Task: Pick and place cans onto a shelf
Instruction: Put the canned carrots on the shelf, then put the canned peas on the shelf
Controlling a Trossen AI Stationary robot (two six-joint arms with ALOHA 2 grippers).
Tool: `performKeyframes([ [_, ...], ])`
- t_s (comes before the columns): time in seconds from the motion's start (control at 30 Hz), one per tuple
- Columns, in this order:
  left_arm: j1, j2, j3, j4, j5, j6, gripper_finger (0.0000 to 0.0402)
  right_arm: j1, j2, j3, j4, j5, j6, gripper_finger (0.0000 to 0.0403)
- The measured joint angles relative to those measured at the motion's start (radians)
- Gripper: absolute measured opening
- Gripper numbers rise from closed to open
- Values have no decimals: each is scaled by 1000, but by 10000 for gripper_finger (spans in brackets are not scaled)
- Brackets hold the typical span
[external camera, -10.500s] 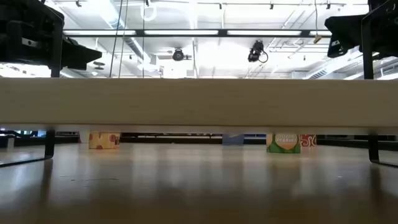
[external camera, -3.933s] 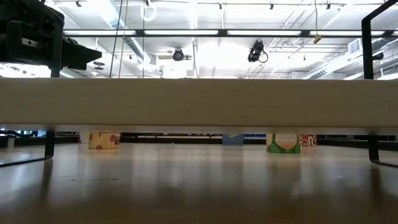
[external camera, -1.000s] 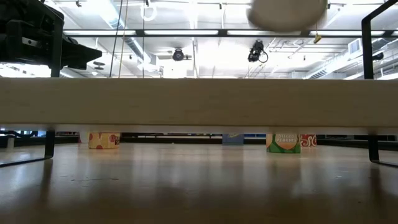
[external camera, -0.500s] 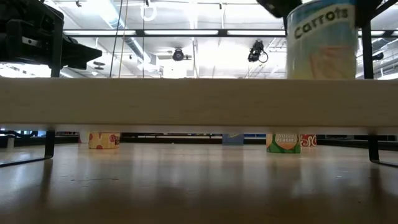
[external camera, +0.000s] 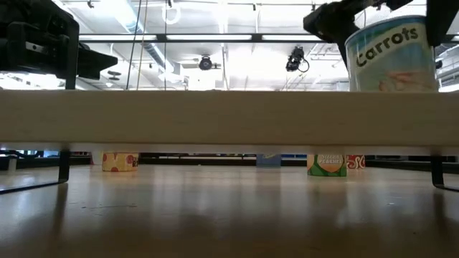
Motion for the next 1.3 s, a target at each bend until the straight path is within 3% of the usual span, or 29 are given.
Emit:
performKeyframes([
  [0.23, 0, 0, 0, 0, 0, 0, 11, -8, 0, 0, -4, -41, -8, 368],
  [0.97, 0, 0, 0, -1, 0, 0, 11, 0, 0, 94, -74, -135, 42, 360],
  [1.1, 0, 0, 0, -1, 0, 0, 11, 1, 0, 163, -118, -100, 48, 359],
  [1.3, 0, 0, 0, -1, 0, 0, 11, -5, -67, 234, -158, 89, 56, 359],
])
